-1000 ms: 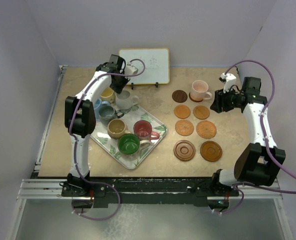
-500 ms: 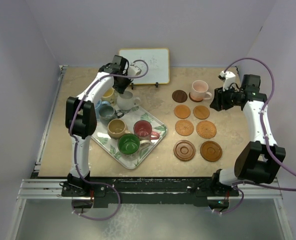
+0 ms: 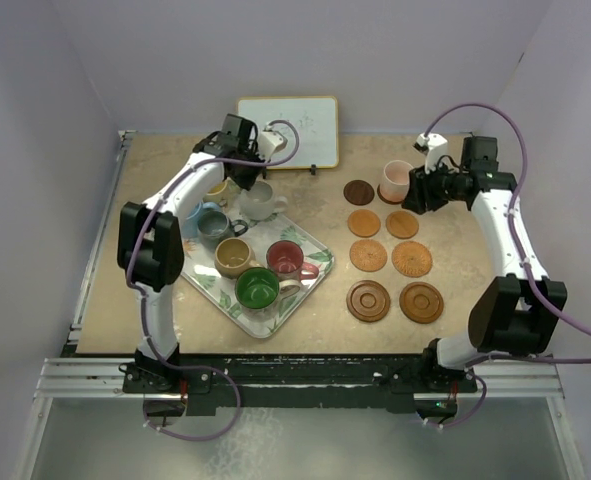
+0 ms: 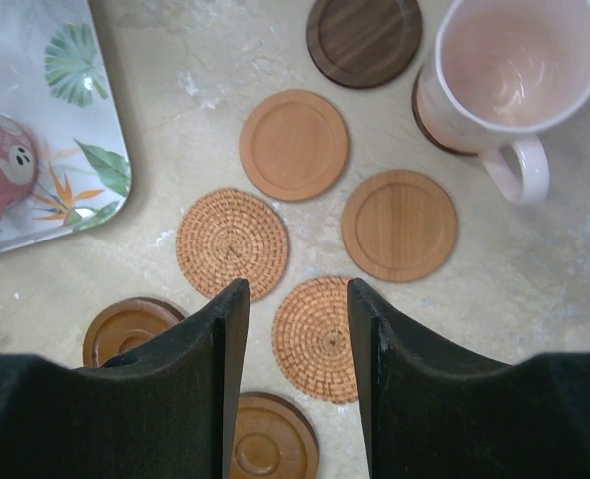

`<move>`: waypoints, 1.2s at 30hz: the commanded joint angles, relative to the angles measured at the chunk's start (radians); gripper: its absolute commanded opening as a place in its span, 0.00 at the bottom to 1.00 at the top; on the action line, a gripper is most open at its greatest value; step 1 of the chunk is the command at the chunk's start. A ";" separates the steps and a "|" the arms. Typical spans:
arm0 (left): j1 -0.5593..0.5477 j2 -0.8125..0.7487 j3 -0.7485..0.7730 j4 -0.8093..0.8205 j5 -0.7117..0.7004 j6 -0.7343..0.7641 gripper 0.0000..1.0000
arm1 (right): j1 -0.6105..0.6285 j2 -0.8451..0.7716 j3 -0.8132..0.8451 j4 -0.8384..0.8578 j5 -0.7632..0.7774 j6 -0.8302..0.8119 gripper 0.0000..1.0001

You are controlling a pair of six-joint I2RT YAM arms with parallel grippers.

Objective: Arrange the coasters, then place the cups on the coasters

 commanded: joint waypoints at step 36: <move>-0.096 -0.170 -0.003 0.286 0.272 -0.285 0.03 | 0.408 0.355 0.137 0.394 -0.233 -0.020 0.60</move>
